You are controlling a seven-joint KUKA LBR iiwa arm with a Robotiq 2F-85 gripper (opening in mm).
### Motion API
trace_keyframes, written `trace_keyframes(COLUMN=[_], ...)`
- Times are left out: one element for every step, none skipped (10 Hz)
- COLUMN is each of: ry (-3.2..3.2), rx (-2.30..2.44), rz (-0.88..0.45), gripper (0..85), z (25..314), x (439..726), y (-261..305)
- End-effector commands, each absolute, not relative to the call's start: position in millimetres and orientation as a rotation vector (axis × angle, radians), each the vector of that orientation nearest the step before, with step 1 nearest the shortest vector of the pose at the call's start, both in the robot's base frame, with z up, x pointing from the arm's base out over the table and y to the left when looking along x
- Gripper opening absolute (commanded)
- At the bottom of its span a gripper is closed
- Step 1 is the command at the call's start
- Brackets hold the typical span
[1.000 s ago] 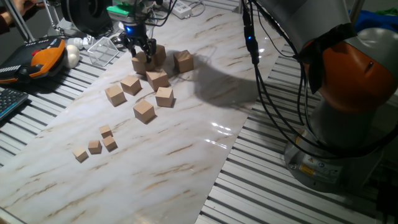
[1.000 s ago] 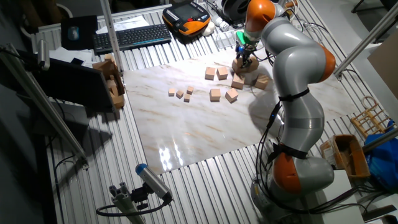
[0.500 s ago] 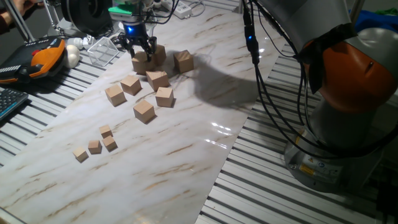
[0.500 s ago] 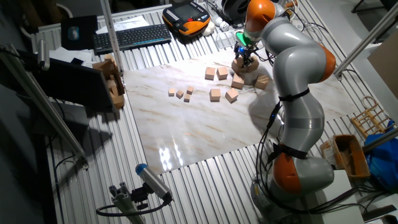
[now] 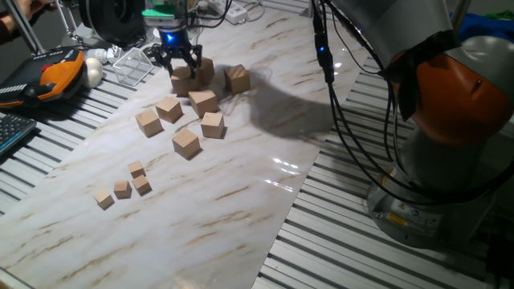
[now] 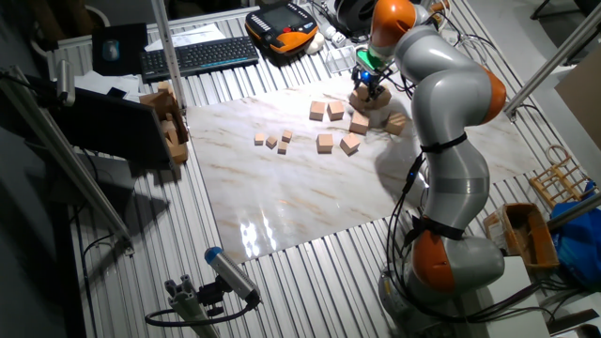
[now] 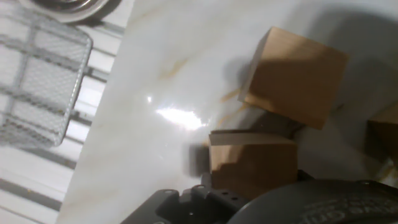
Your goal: Stack the blocks into a cross shape
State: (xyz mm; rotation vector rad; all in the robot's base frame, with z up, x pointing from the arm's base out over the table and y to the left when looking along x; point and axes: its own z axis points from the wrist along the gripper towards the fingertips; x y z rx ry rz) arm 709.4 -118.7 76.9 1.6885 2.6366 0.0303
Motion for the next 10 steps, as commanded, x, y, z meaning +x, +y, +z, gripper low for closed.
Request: trace_keyframes(ry=[2.784,2.791,2.800,2.820,2.842,2.866,2.893,2.924,2.955,2.983], rx=[1.433,1.412,1.393,1.346,1.293,1.233,1.174,1.099,1.015,0.926], rz=[0.027,0.022,0.022,0.015,0.011,0.002,-0.003,-0.005,-0.003,0.007], gripper=[0.0,0.0,0.0,0.0,0.0,0.0,0.0,0.0,0.0,0.0], z=[77.1,77.6,78.1,78.7,79.5,80.5,81.5,82.5,82.8,82.6], x=[709.5,709.6,709.3,709.4,709.4,709.6,709.7,709.5,709.8,710.0], y=[-118.3,-117.7,-117.3,-116.6,-116.0,-115.2,-114.4,-113.8,-113.4,-113.1])
